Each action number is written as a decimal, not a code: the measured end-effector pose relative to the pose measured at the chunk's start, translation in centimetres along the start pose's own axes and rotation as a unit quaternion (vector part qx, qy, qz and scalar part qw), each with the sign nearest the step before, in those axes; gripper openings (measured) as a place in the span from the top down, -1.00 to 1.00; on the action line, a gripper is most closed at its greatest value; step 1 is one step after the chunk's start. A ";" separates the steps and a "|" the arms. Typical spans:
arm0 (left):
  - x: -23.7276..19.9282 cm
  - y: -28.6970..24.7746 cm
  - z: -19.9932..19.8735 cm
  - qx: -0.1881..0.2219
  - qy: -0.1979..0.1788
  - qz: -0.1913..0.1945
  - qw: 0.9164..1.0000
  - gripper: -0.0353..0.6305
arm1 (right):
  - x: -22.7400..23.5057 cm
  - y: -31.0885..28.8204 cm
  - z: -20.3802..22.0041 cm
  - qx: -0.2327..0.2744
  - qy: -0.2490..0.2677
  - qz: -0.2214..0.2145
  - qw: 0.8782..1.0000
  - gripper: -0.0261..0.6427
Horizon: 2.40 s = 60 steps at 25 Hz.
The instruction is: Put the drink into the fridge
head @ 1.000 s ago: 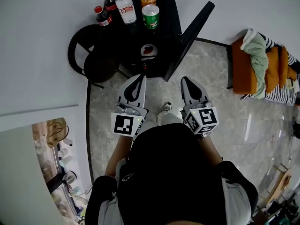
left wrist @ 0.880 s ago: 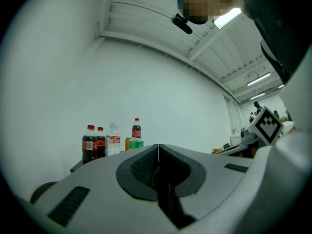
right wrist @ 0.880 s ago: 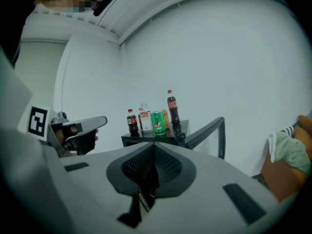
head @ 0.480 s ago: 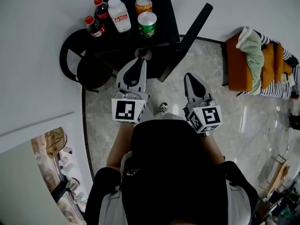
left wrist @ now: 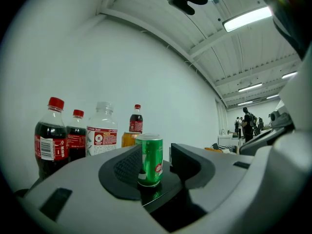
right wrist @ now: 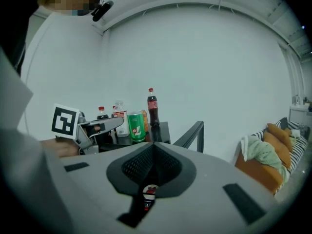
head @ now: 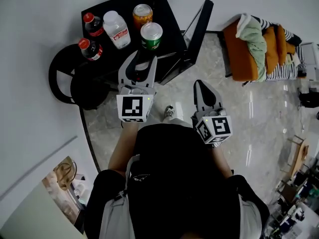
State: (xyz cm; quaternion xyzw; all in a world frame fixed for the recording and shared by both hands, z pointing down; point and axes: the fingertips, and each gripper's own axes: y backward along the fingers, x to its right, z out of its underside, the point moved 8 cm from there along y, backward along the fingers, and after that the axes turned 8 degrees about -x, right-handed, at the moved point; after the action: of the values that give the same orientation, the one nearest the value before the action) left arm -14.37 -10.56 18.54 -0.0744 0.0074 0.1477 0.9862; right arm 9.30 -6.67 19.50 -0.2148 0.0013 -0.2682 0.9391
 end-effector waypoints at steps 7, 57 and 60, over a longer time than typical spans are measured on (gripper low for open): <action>-1.1 -2.7 0.3 -0.016 -0.006 0.029 0.999 0.02 | -1.0 -0.3 0.3 -0.006 -0.013 0.041 0.999 0.88; -2.8 -7.8 -0.8 -0.037 -0.024 0.105 0.993 -0.12 | -5.1 2.2 4.5 -0.020 -0.096 0.183 0.978 0.88; -2.4 -7.1 -0.9 -0.034 -0.015 0.109 0.993 -0.12 | -4.6 2.7 4.8 -0.021 -0.092 0.179 0.979 0.88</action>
State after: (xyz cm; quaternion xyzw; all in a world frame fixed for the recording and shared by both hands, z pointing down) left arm -14.61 -18.17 18.75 -0.1039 -0.0046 0.2560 0.9611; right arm 7.29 -0.29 22.26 -0.2542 -0.0414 -0.0751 0.9633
